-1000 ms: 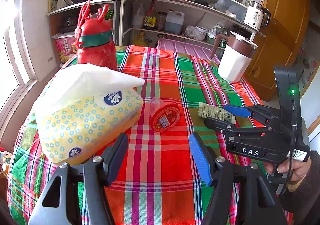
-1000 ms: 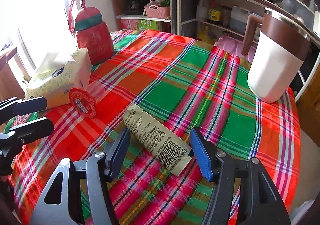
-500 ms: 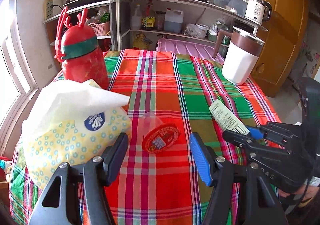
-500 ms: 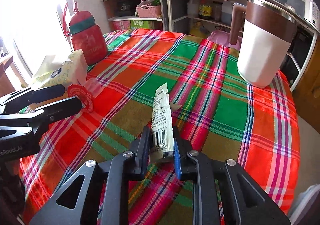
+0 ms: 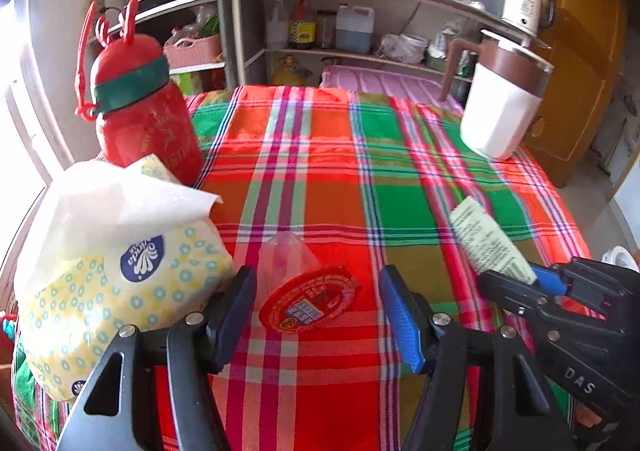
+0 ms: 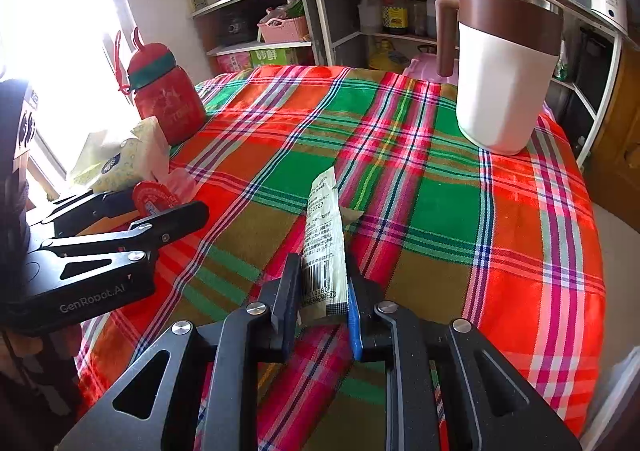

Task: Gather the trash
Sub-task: 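Grasp the rolled beige barcode packet with the right tool while the left tool grasps the red-lidded cup, then carry both items over the white bin and open both tools to drop them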

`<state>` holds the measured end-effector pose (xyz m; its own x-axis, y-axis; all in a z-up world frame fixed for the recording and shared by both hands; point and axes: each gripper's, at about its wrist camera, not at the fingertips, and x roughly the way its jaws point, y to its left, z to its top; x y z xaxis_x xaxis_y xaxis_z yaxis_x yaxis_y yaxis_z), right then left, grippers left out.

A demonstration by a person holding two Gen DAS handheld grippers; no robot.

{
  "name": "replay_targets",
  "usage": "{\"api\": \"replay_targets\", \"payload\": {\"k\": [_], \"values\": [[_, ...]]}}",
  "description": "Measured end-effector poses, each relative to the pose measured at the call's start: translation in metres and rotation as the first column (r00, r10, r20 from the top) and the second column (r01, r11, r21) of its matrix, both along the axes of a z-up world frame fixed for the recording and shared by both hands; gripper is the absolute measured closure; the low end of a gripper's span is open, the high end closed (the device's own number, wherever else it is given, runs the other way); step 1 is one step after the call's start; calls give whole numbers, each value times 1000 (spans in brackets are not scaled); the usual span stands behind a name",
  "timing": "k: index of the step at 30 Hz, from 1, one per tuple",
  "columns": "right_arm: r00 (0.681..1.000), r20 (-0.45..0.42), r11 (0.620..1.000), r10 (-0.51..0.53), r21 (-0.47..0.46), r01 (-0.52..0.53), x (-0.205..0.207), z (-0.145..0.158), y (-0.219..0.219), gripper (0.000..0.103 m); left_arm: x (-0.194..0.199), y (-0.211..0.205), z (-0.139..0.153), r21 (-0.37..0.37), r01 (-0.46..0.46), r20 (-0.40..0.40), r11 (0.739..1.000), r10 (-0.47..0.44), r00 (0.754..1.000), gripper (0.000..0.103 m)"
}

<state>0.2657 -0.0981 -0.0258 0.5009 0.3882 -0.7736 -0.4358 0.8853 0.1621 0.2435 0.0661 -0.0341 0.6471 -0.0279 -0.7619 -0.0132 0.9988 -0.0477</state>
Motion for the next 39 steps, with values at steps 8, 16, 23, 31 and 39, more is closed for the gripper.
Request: {"api": "replay_targets", "payload": {"k": [8,16,23,31,39], "values": [[1000,20,1000,-5,7,5,-4,2,-2,82,-2,-1,0,-3,-6,17,1000,6,1000,57],[999,28,999,-33,24,32,-14,6,-10,82,-14,-8,11,-35,35,53,999,-33,998,57],[996,46,996,-76,55,73,-30,18,-27,82,-33,-26,26,-62,100,73,993,-95,993,57],[988,71,988,-134,85,128,-59,38,-56,82,-57,-60,45,-63,175,105,983,-168,980,57],[975,94,974,-203,125,191,-90,56,-98,82,-84,-100,65,-47,253,141,966,-244,959,57]]}}
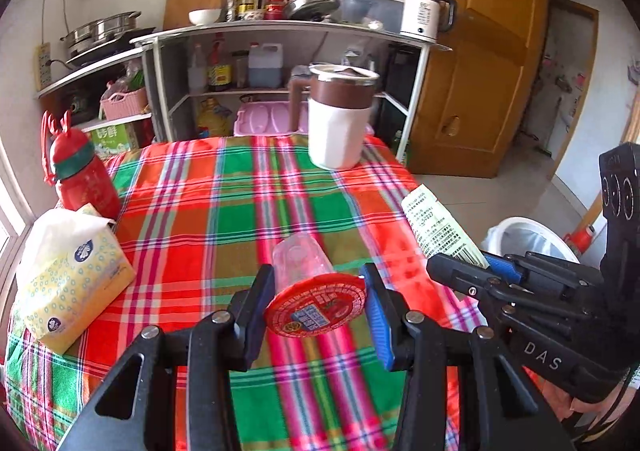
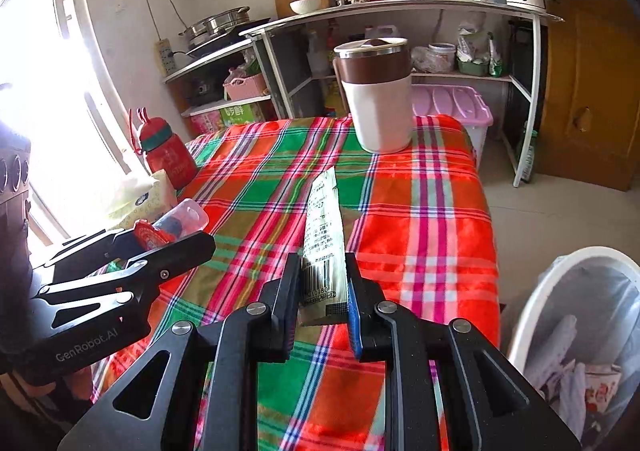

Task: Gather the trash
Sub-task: 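Carry both items over the white bin and open both tools to drop them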

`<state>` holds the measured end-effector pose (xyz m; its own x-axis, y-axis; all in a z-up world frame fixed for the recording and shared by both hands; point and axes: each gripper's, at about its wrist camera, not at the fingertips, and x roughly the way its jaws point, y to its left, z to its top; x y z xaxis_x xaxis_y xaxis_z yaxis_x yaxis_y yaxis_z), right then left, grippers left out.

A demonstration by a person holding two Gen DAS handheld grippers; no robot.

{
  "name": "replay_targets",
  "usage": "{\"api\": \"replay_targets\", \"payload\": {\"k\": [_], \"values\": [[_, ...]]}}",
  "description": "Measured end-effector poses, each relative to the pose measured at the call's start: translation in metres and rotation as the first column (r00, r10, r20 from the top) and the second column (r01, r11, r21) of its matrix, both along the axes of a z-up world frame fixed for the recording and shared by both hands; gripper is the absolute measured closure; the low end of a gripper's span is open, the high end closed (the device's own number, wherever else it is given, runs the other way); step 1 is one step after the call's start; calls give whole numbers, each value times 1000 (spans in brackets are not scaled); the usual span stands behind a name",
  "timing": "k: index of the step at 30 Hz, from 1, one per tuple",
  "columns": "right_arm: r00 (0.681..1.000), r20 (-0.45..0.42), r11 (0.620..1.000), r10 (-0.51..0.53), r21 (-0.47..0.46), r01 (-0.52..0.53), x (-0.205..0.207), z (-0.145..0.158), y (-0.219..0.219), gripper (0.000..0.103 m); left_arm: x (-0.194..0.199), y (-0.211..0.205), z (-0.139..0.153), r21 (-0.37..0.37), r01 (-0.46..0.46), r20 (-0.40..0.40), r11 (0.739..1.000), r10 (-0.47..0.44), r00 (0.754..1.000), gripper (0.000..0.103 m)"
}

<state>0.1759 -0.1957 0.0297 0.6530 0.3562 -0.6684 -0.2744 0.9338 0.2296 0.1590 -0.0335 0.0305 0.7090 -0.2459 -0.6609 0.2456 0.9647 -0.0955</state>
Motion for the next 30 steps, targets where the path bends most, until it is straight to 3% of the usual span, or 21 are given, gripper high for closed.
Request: {"api": "replay_targets", "payload": {"k": [10,22,30], "values": [[993,23,993,-115,11,114,-41,15,-66,82,-26,-71,11,-6,129,14,992,-129,992,57],[962,38,962,-272,0,272,-89,23,-156,82,-54,-166,14,1,297,12,955,-297,955,57],[931,-31,931,-364,-34,363,-103,6,-207,82,-63,-214,0,1,373,-34,928,-373,927,57]]}}
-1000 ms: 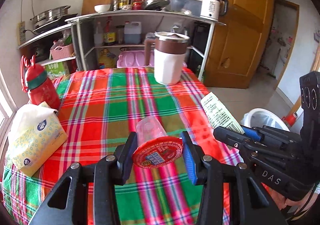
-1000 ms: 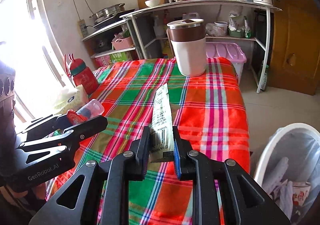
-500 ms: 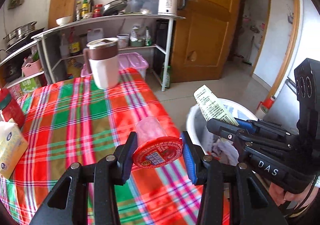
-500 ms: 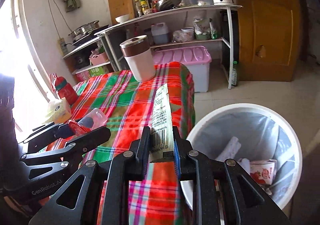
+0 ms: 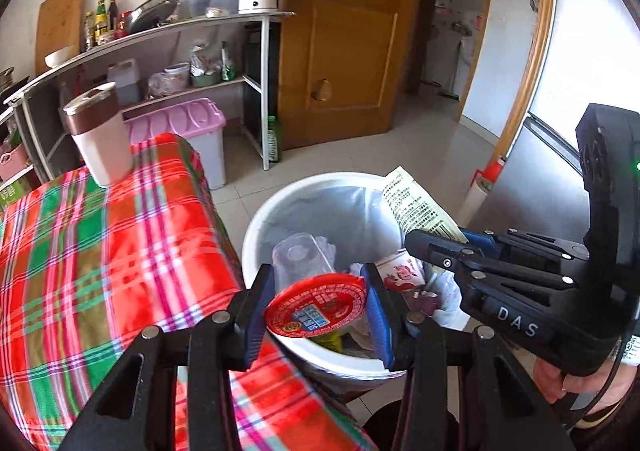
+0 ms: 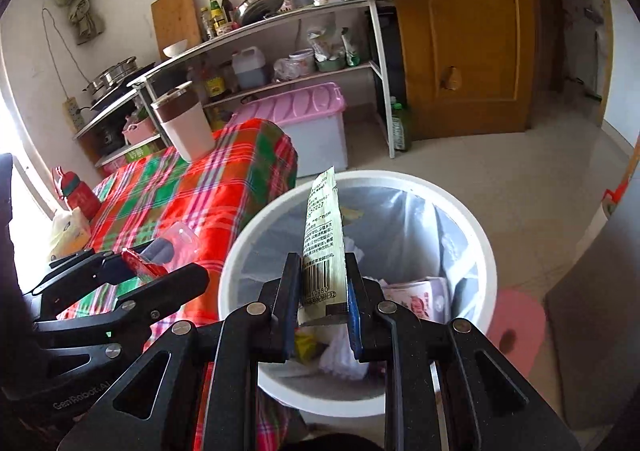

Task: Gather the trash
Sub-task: 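Carry both items over the white bin and open both tools to drop them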

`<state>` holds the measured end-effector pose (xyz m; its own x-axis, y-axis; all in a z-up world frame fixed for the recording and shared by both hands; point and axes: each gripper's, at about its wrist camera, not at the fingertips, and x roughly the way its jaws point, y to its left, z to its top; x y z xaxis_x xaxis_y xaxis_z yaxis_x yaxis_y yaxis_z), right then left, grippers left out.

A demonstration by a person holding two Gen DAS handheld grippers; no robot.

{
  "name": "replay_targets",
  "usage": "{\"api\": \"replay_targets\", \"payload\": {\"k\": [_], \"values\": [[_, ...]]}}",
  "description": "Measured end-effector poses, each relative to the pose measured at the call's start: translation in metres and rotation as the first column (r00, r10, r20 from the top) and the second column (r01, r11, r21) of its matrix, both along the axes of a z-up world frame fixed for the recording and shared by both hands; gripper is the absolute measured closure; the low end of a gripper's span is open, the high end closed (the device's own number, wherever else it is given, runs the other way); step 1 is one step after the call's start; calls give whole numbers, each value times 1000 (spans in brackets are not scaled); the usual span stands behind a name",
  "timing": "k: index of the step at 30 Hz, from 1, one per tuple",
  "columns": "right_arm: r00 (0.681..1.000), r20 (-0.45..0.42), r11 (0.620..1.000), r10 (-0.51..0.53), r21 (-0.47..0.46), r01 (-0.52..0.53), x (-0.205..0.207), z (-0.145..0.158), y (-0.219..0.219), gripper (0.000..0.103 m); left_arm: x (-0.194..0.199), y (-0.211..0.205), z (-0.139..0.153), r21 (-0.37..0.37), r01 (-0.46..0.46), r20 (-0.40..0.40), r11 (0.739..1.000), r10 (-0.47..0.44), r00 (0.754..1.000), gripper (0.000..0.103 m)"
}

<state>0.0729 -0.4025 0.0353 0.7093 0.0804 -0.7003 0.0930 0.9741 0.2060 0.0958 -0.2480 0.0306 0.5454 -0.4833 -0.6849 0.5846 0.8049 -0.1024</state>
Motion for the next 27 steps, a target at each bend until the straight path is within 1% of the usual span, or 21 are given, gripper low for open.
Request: {"api": "replay_targets", "payload": {"k": [4,9,11,14,16,21,22,23,24,25,27], "values": [[999,-38,999,-37,-2,37,-2,-13,-17,82,-2,-16,-9,21,23,-16,1000,-22,1000,57],[995,-79,998,-68,-24,66,-3,-25,-28,82,-2,-27,-20,43,33,-39,999,-31,999,57],[993,-85,997,-79,-32,77,-4,-28,-31,82,-2,-31,-24,51,38,-46,998,-35,998,57],[991,-100,996,-86,-35,83,-2,-33,-34,82,-1,-35,-28,44,47,-71,998,-44,997,57],[990,-109,995,-92,-47,87,-1,-36,-35,81,-1,-36,-31,60,41,-72,997,-37,997,57],[988,-117,994,-96,-64,89,-1,-39,-36,81,4,-37,-32,57,31,-92,998,-26,995,56],[988,-119,994,-99,-68,91,-1,-40,-36,81,3,-36,-32,58,32,-90,998,-27,996,55],[988,-117,993,-101,-71,93,-2,-39,-36,81,3,-35,-32,57,32,-90,998,-27,996,50],[987,-116,992,-108,-74,99,-2,-39,-36,77,3,-34,-32,56,26,-91,998,-21,996,47],[987,-116,991,-115,-77,107,-3,-39,-36,74,2,-32,-32,56,22,-91,998,-17,996,47],[986,-112,991,-120,-69,112,-4,-38,-37,73,2,-30,-31,54,16,-89,998,-11,996,45]]}}
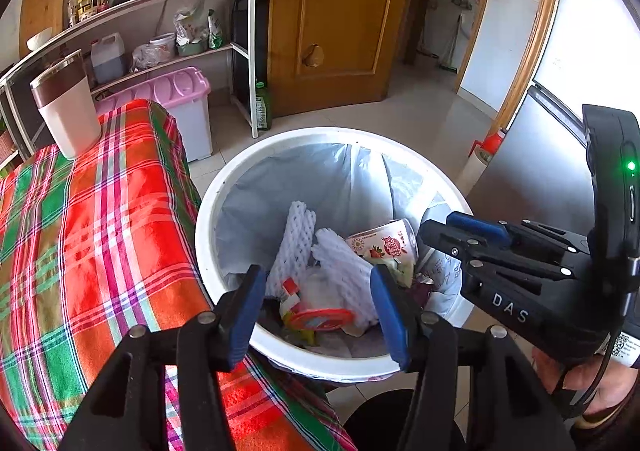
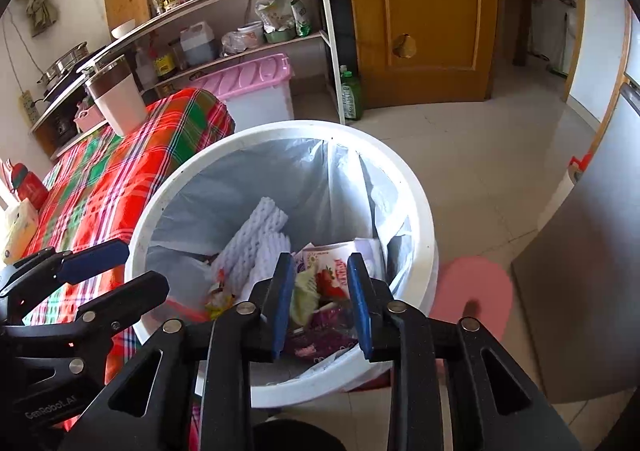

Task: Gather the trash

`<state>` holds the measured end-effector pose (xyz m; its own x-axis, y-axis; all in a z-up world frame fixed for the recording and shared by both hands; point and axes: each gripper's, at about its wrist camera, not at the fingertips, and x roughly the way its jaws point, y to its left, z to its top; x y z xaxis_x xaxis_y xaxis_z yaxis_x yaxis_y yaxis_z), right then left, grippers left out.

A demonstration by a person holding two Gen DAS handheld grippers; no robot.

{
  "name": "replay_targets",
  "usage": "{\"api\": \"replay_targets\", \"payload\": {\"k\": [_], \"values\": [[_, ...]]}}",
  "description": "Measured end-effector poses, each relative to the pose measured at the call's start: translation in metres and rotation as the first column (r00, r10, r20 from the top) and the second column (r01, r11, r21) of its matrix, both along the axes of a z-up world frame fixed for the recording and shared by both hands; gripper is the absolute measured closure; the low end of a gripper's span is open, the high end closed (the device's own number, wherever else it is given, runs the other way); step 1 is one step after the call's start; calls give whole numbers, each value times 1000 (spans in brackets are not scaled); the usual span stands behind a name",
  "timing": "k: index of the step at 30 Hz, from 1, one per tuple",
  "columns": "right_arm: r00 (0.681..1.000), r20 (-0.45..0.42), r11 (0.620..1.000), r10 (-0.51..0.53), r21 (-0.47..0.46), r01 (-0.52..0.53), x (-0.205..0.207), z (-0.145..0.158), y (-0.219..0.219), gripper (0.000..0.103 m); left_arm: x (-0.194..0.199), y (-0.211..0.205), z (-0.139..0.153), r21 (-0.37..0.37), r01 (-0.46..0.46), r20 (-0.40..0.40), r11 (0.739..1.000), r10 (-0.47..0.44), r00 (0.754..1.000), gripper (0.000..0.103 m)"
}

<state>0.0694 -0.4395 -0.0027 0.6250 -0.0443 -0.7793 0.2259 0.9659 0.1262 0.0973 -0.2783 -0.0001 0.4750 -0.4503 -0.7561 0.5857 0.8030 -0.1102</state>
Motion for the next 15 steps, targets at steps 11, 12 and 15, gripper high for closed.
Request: {"api": "replay_targets", "payload": {"k": [11,12,15], "values": [[996,85,1000,-21,-17,22,-29,17,17,67,-22,24,16,-33,-42,70,999,44,997,38],[995,93,1000,-25,-16,27,-33,19,19,67,-25,27,17,-36,-53,79,998,56,995,37],[992,119,999,-40,-19,42,-47,25,27,66,-32,37,20,-38,-88,110,995,92,990,36]]}}
